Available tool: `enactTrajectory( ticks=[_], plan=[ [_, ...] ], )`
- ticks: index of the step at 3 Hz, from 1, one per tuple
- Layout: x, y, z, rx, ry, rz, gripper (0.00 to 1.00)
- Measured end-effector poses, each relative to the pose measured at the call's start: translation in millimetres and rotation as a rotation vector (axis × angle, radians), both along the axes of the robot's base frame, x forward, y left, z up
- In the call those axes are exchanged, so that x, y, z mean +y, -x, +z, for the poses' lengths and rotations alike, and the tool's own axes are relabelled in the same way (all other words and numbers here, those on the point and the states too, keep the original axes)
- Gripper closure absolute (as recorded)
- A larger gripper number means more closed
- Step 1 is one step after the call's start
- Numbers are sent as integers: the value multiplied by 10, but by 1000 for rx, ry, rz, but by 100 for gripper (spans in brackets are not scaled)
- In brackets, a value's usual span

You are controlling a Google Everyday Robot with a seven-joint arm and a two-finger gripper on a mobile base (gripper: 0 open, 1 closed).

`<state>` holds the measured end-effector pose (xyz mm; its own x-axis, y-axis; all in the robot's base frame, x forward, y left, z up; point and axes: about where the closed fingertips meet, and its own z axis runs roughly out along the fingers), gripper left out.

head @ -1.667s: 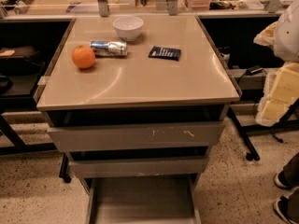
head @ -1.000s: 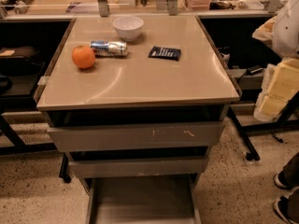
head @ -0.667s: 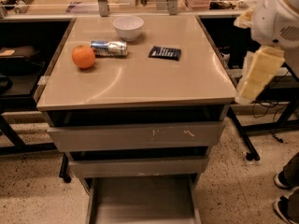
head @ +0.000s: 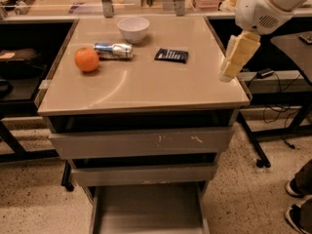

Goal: Place rxbar blueberry into bottom drawer

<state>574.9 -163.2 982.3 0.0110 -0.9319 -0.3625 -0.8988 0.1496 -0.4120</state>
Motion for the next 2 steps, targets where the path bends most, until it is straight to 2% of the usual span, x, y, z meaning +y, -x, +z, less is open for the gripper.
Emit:
enactTrajectory(
  ticks=[1,2],
  plan=[
    [0,0,0,0,0,0,0],
    [30,-184,-99,-29,-59,-19,0]
  ],
)
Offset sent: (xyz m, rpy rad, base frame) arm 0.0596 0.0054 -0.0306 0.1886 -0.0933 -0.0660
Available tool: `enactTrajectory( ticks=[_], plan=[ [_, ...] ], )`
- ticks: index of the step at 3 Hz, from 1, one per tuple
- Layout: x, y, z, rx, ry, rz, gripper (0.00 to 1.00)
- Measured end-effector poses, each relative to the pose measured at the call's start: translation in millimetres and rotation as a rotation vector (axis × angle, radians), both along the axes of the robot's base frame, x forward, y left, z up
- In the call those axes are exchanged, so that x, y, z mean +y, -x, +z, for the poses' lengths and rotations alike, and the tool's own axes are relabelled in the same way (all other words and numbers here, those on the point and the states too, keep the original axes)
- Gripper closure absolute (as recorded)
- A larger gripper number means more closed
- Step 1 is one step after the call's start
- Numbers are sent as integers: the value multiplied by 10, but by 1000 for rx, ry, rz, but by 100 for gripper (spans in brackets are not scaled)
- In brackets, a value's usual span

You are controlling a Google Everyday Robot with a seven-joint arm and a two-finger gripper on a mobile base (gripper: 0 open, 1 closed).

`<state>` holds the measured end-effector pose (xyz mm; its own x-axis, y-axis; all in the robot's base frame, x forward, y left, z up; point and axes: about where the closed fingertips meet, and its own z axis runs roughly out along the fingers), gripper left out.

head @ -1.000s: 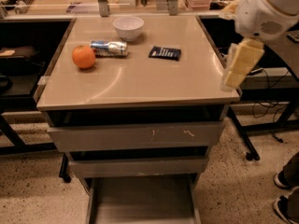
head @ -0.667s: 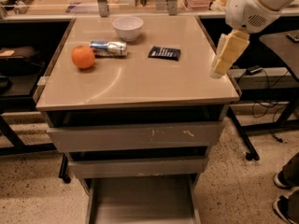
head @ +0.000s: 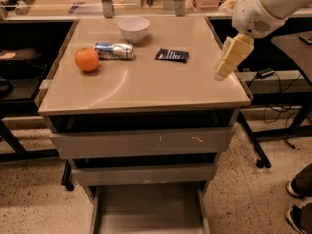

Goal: Place rxbar blueberry into bottom drawer

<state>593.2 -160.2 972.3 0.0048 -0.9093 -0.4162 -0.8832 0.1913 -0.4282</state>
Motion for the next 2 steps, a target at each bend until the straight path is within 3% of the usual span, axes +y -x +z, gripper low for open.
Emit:
enactTrajectory(
  ticks=[1,2],
  plan=[
    [87,-349,-132,-28,-139,3,0],
    [243,-662,-318,15,-305,21,0]
  ],
)
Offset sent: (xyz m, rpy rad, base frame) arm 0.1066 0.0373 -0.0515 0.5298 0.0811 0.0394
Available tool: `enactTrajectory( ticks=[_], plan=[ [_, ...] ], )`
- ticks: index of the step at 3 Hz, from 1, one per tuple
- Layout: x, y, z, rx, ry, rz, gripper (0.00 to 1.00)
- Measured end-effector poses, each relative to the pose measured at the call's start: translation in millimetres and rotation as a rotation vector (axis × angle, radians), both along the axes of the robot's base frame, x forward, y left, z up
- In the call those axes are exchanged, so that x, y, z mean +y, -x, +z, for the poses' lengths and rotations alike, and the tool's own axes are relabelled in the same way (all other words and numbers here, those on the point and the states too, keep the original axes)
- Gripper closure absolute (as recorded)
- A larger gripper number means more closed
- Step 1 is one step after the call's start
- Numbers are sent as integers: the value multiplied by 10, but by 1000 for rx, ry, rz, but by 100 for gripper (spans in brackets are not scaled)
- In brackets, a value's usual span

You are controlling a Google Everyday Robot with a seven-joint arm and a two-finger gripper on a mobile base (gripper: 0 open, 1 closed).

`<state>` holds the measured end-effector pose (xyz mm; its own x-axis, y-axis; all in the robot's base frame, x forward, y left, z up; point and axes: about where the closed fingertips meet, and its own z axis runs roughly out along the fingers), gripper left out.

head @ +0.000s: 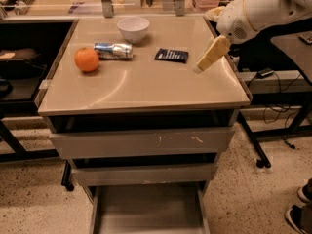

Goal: Place rxbar blueberry into bottom drawer

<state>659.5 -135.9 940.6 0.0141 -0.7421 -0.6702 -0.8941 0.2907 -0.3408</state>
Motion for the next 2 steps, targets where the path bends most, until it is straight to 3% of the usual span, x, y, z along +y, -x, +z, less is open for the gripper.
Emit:
enactTrajectory(
  ticks=[1,2],
  plan=[
    [118,-251,-273,67,-110,11,0],
    [118,-251,-273,67,-110,11,0]
  ],
)
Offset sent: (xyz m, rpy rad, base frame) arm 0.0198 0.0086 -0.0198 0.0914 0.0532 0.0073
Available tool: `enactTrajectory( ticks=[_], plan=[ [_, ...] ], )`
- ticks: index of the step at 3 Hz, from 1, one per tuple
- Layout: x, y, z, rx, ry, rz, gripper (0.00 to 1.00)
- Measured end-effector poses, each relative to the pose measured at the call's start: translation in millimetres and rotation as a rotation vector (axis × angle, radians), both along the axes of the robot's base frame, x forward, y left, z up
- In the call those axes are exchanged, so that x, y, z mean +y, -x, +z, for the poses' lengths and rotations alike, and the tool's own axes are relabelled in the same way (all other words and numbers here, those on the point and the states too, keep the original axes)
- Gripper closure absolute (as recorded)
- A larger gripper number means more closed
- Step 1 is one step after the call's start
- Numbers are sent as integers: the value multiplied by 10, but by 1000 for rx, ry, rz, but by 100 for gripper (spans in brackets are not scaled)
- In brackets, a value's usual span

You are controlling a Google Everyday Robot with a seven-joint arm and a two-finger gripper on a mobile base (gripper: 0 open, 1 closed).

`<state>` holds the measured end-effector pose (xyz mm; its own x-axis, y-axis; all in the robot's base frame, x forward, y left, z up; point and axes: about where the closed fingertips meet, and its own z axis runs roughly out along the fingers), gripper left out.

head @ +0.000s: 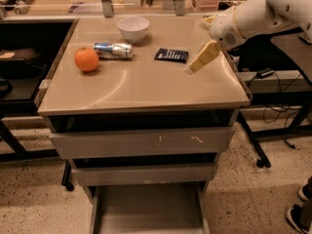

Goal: Place rxbar blueberry into bottom drawer

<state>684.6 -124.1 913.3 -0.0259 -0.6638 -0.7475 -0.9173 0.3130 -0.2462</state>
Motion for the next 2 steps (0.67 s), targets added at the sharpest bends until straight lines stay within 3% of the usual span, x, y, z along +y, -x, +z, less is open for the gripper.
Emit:
enactTrajectory(
  ticks=[2],
  plan=[
    [226,-424,-241,23,-94,-74,0]
  ],
)
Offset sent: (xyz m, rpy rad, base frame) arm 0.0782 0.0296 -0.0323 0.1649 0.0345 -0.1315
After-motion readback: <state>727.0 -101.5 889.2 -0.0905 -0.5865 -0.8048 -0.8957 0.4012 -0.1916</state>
